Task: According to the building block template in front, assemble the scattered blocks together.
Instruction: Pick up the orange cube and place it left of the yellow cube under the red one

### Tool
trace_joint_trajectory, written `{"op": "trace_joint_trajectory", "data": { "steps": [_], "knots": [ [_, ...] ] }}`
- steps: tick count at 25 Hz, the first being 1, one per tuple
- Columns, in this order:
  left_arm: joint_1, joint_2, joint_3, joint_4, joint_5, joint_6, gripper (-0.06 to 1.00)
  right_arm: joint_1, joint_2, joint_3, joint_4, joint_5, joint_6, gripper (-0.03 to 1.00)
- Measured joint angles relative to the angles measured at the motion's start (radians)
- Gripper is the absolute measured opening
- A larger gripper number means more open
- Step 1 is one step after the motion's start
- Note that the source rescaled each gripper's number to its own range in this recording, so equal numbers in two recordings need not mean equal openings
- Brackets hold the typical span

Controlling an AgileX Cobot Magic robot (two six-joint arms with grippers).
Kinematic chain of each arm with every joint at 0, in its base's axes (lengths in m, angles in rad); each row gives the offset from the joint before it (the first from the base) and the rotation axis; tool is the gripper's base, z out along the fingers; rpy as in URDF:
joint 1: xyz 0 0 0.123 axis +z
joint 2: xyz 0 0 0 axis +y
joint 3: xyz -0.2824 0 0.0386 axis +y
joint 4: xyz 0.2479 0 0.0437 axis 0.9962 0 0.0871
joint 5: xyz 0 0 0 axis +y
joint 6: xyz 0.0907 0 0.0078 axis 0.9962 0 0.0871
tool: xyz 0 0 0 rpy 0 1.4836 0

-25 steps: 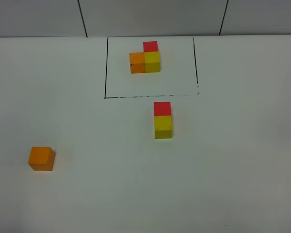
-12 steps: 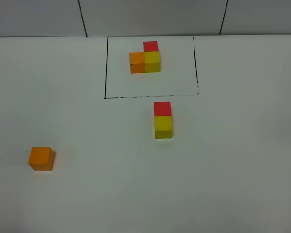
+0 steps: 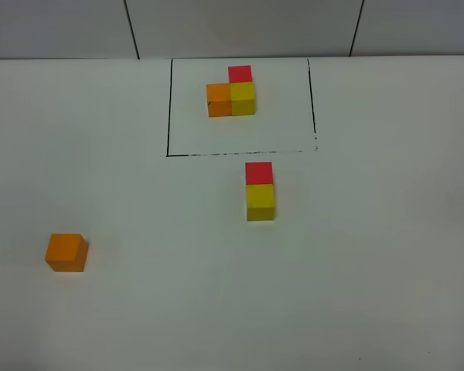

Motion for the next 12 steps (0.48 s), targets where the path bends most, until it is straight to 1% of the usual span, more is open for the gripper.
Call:
{"op": "trace_joint_trajectory", "data": {
  "steps": [12],
  "knots": [
    [0.000,0.000,0.000,0.000,0.000,0.000,1.00,0.000,0.000,0.000,0.000,0.000,0.002,0.74]
  ]
}}
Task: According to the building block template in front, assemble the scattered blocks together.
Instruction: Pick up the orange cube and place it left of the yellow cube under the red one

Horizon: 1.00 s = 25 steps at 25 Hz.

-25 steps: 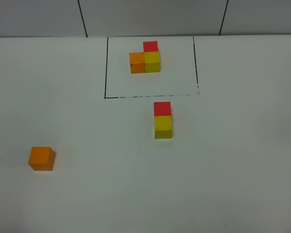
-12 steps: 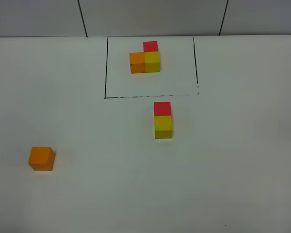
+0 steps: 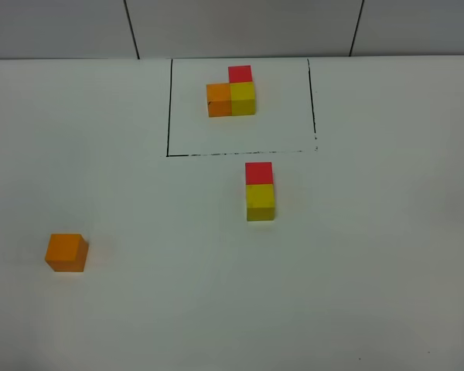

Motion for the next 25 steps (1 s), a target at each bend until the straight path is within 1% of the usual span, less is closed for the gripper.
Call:
{"op": "trace_joint_trajectory", "data": {
  "steps": [9,15,25],
  "knots": [
    [0.000,0.000,0.000,0.000,0.000,0.000,1.00,0.000,0.000,0.000,-0.001,0.000,0.001,0.74],
    [0.000,0.000,0.000,0.000,0.000,0.000,1.00,0.000,0.000,0.000,-0.048,0.000,0.064,0.74],
    [0.000,0.000,0.000,0.000,0.000,0.000,1.00,0.000,0.000,0.000,-0.056,0.000,0.075,0.74]
  ]
}}
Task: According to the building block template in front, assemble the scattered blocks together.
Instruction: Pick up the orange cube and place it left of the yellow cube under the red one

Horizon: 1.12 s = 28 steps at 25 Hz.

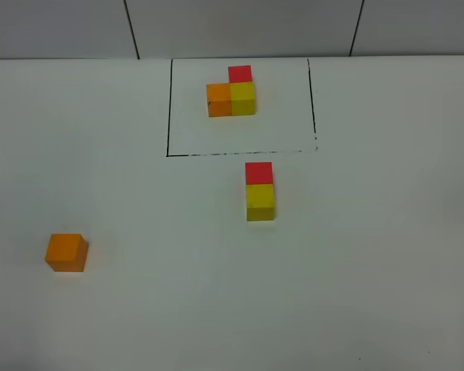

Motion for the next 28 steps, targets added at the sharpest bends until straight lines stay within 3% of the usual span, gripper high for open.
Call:
{"op": "trace_joint_trajectory", "data": {
  "steps": [8,21,28],
  "knots": [
    [0.000,0.000,0.000,0.000,0.000,0.000,0.95,0.000,0.000,0.000,0.000,0.000,0.000,0.73],
    [0.000,0.000,0.000,0.000,0.000,0.000,0.40,0.000,0.000,0.000,0.000,0.000,0.000,0.73],
    [0.000,0.000,0.000,-0.001,0.000,0.000,0.20,0.000,0.000,0.000,0.000,0.000,0.000,0.73]
  ]
}}
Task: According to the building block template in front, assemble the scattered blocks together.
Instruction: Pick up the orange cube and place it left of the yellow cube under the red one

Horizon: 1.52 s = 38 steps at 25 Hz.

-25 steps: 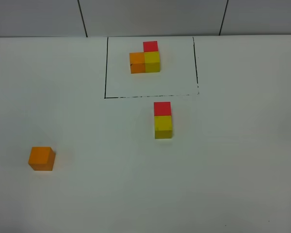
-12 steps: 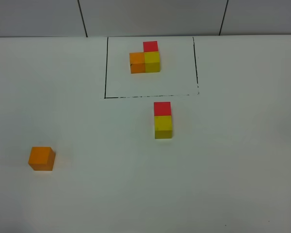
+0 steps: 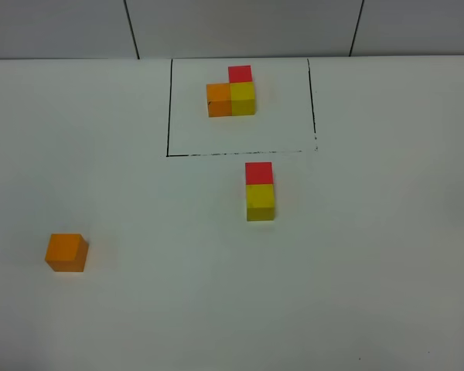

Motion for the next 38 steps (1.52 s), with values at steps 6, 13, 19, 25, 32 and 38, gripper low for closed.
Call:
{"op": "trace_joint_trajectory", "data": {
  "steps": [6,13,19,25,32,38],
  "knots": [
    [0.000,0.022,-0.004,-0.004,-0.006,-0.008,0.16,0.000,0.000,0.000,0.000,0.000,0.000,0.73],
    [0.000,0.332,-0.117,-0.003,-0.151,0.000,0.43,0.000,0.000,0.000,0.000,0.000,0.000,0.73],
    [0.000,0.767,-0.247,-0.003,-0.191,-0.003,0.87,0.000,0.000,0.000,0.000,0.000,0.000,0.73],
    [0.000,1.209,-0.299,-0.080,-0.221,-0.004,0.95,0.000,0.000,0.000,0.000,0.000,0.000,0.73],
    [0.000,1.514,-0.300,-0.125,-0.250,-0.004,0.95,0.000,0.000,0.000,0.000,0.000,0.000,0.73],
    [-0.024,1.565,-0.300,-0.127,-0.329,-0.010,0.94,0.000,0.000,0.000,0.000,0.000,0.000,0.73]
  ]
}}
